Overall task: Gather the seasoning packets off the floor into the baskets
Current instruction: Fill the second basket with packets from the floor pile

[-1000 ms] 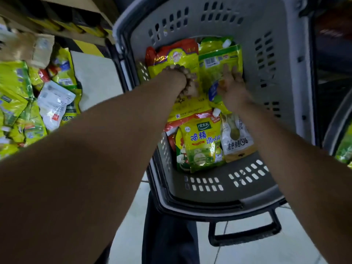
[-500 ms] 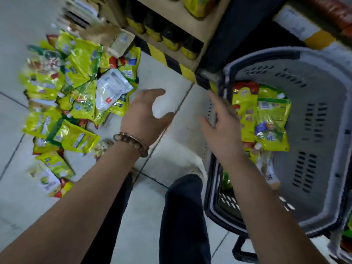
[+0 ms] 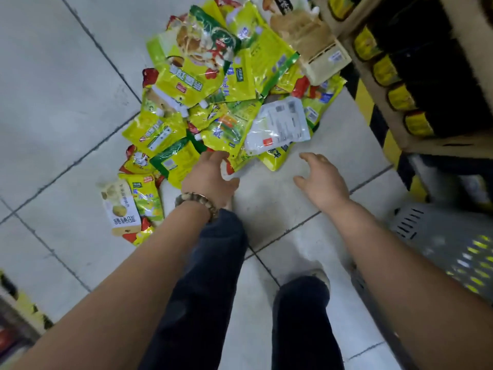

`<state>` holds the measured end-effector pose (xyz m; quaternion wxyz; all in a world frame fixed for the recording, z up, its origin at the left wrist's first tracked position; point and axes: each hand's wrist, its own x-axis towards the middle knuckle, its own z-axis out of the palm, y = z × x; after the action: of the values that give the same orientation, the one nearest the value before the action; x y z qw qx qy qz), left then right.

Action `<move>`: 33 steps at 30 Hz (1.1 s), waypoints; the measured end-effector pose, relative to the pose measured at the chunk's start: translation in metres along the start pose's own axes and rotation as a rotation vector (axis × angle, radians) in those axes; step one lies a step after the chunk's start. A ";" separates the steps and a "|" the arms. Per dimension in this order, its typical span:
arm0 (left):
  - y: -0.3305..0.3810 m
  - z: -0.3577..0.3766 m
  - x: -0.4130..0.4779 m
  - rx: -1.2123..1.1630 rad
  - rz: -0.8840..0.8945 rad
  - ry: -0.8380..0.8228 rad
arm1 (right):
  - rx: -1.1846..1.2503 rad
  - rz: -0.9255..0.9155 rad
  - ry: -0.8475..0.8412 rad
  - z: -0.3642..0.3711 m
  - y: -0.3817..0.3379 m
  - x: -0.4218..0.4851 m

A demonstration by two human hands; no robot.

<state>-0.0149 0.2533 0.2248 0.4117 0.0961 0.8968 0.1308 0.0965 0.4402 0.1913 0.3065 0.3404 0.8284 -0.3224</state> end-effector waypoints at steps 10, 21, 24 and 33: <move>-0.052 0.040 0.083 -0.248 -0.044 0.040 | -0.627 -0.176 -0.033 0.076 -0.013 0.147; -0.079 0.108 0.120 -0.454 -0.107 0.126 | -0.617 -0.429 0.115 0.090 0.027 0.216; -0.080 0.109 0.109 -0.503 -0.128 0.118 | -0.467 -0.489 0.172 0.081 0.025 0.204; -0.078 0.079 0.078 -1.060 -0.294 -0.015 | 0.595 -0.166 0.204 0.043 -0.024 0.110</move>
<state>-0.0102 0.2136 0.0951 0.4240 -0.2499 0.7091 0.5050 0.0266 0.4355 0.0931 0.0818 0.3771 0.7491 -0.5384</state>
